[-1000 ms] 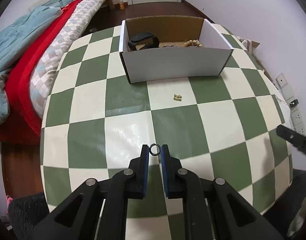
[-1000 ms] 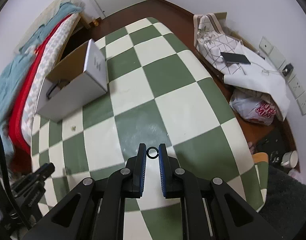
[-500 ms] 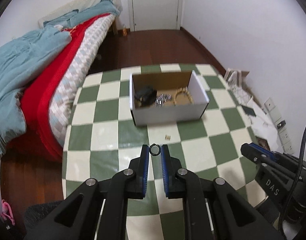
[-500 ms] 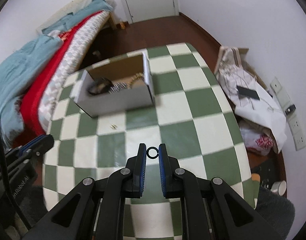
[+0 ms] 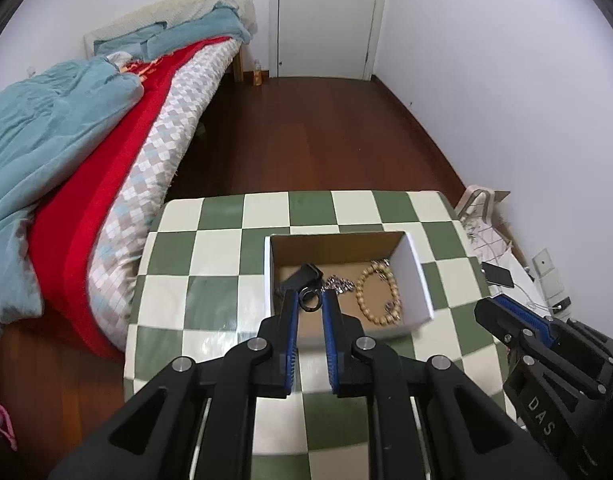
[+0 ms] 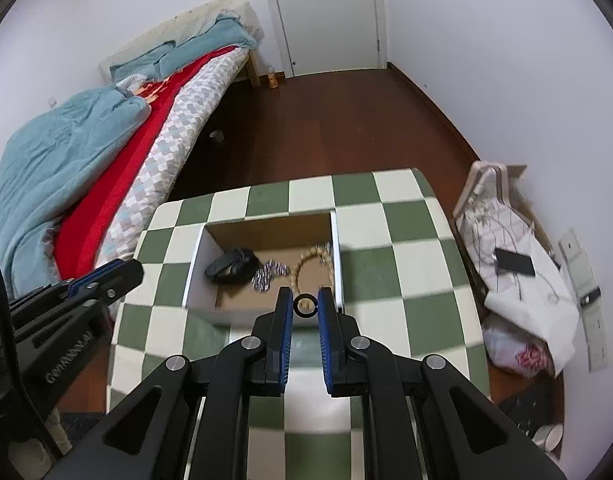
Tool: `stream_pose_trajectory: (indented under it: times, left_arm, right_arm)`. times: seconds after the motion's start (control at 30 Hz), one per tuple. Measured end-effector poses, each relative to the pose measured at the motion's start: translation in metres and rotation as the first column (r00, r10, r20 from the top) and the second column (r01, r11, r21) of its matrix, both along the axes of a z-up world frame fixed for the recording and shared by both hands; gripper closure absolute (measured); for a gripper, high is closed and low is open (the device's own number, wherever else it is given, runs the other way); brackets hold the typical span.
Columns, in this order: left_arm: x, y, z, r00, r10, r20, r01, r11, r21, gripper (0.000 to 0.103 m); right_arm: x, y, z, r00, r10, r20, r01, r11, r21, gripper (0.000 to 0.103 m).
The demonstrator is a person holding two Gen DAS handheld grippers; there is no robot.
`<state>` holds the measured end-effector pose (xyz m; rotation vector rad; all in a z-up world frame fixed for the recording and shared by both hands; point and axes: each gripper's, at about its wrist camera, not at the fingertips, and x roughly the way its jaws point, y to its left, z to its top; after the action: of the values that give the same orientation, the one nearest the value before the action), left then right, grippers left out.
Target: Organize jewelry
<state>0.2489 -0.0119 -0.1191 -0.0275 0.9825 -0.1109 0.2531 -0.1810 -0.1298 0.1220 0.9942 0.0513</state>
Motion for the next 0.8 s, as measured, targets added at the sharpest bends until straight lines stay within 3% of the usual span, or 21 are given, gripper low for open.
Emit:
stream_pose_trajectory:
  times: [0.27, 0.47, 0.77, 0.8]
  left_arm:
    - [0.047, 0.005, -0.047, 0.996, 0.021, -0.085, -0.018, 0.999, 0.03, 0.094]
    - [0.065, 0.007, -0.074, 0.99, 0.027, -0.138, -0.023, 0.999, 0.033, 0.094]
    - [0.074, 0.008, -0.077, 0.989, 0.046, -0.144, -0.043, 0.999, 0.021, 0.089]
    - [0.074, 0.008, -0.075, 0.989, 0.054, -0.141, -0.05, 0.998, 0.033, 0.082]
  right_arm:
    - [0.066, 0.01, -0.042, 0.997, 0.022, -0.07, -0.025, 0.999, -0.038, 0.09]
    - [0.088, 0.01, -0.078, 0.991, 0.033, -0.129, -0.038, 0.998, -0.044, 0.09]
    - [0.103, 0.01, -0.094, 0.984, 0.051, -0.171, -0.062, 0.996, -0.057, 0.086]
    - [0.103, 0.011, -0.093, 0.983, 0.052, -0.173, -0.063, 0.996, -0.06, 0.083]
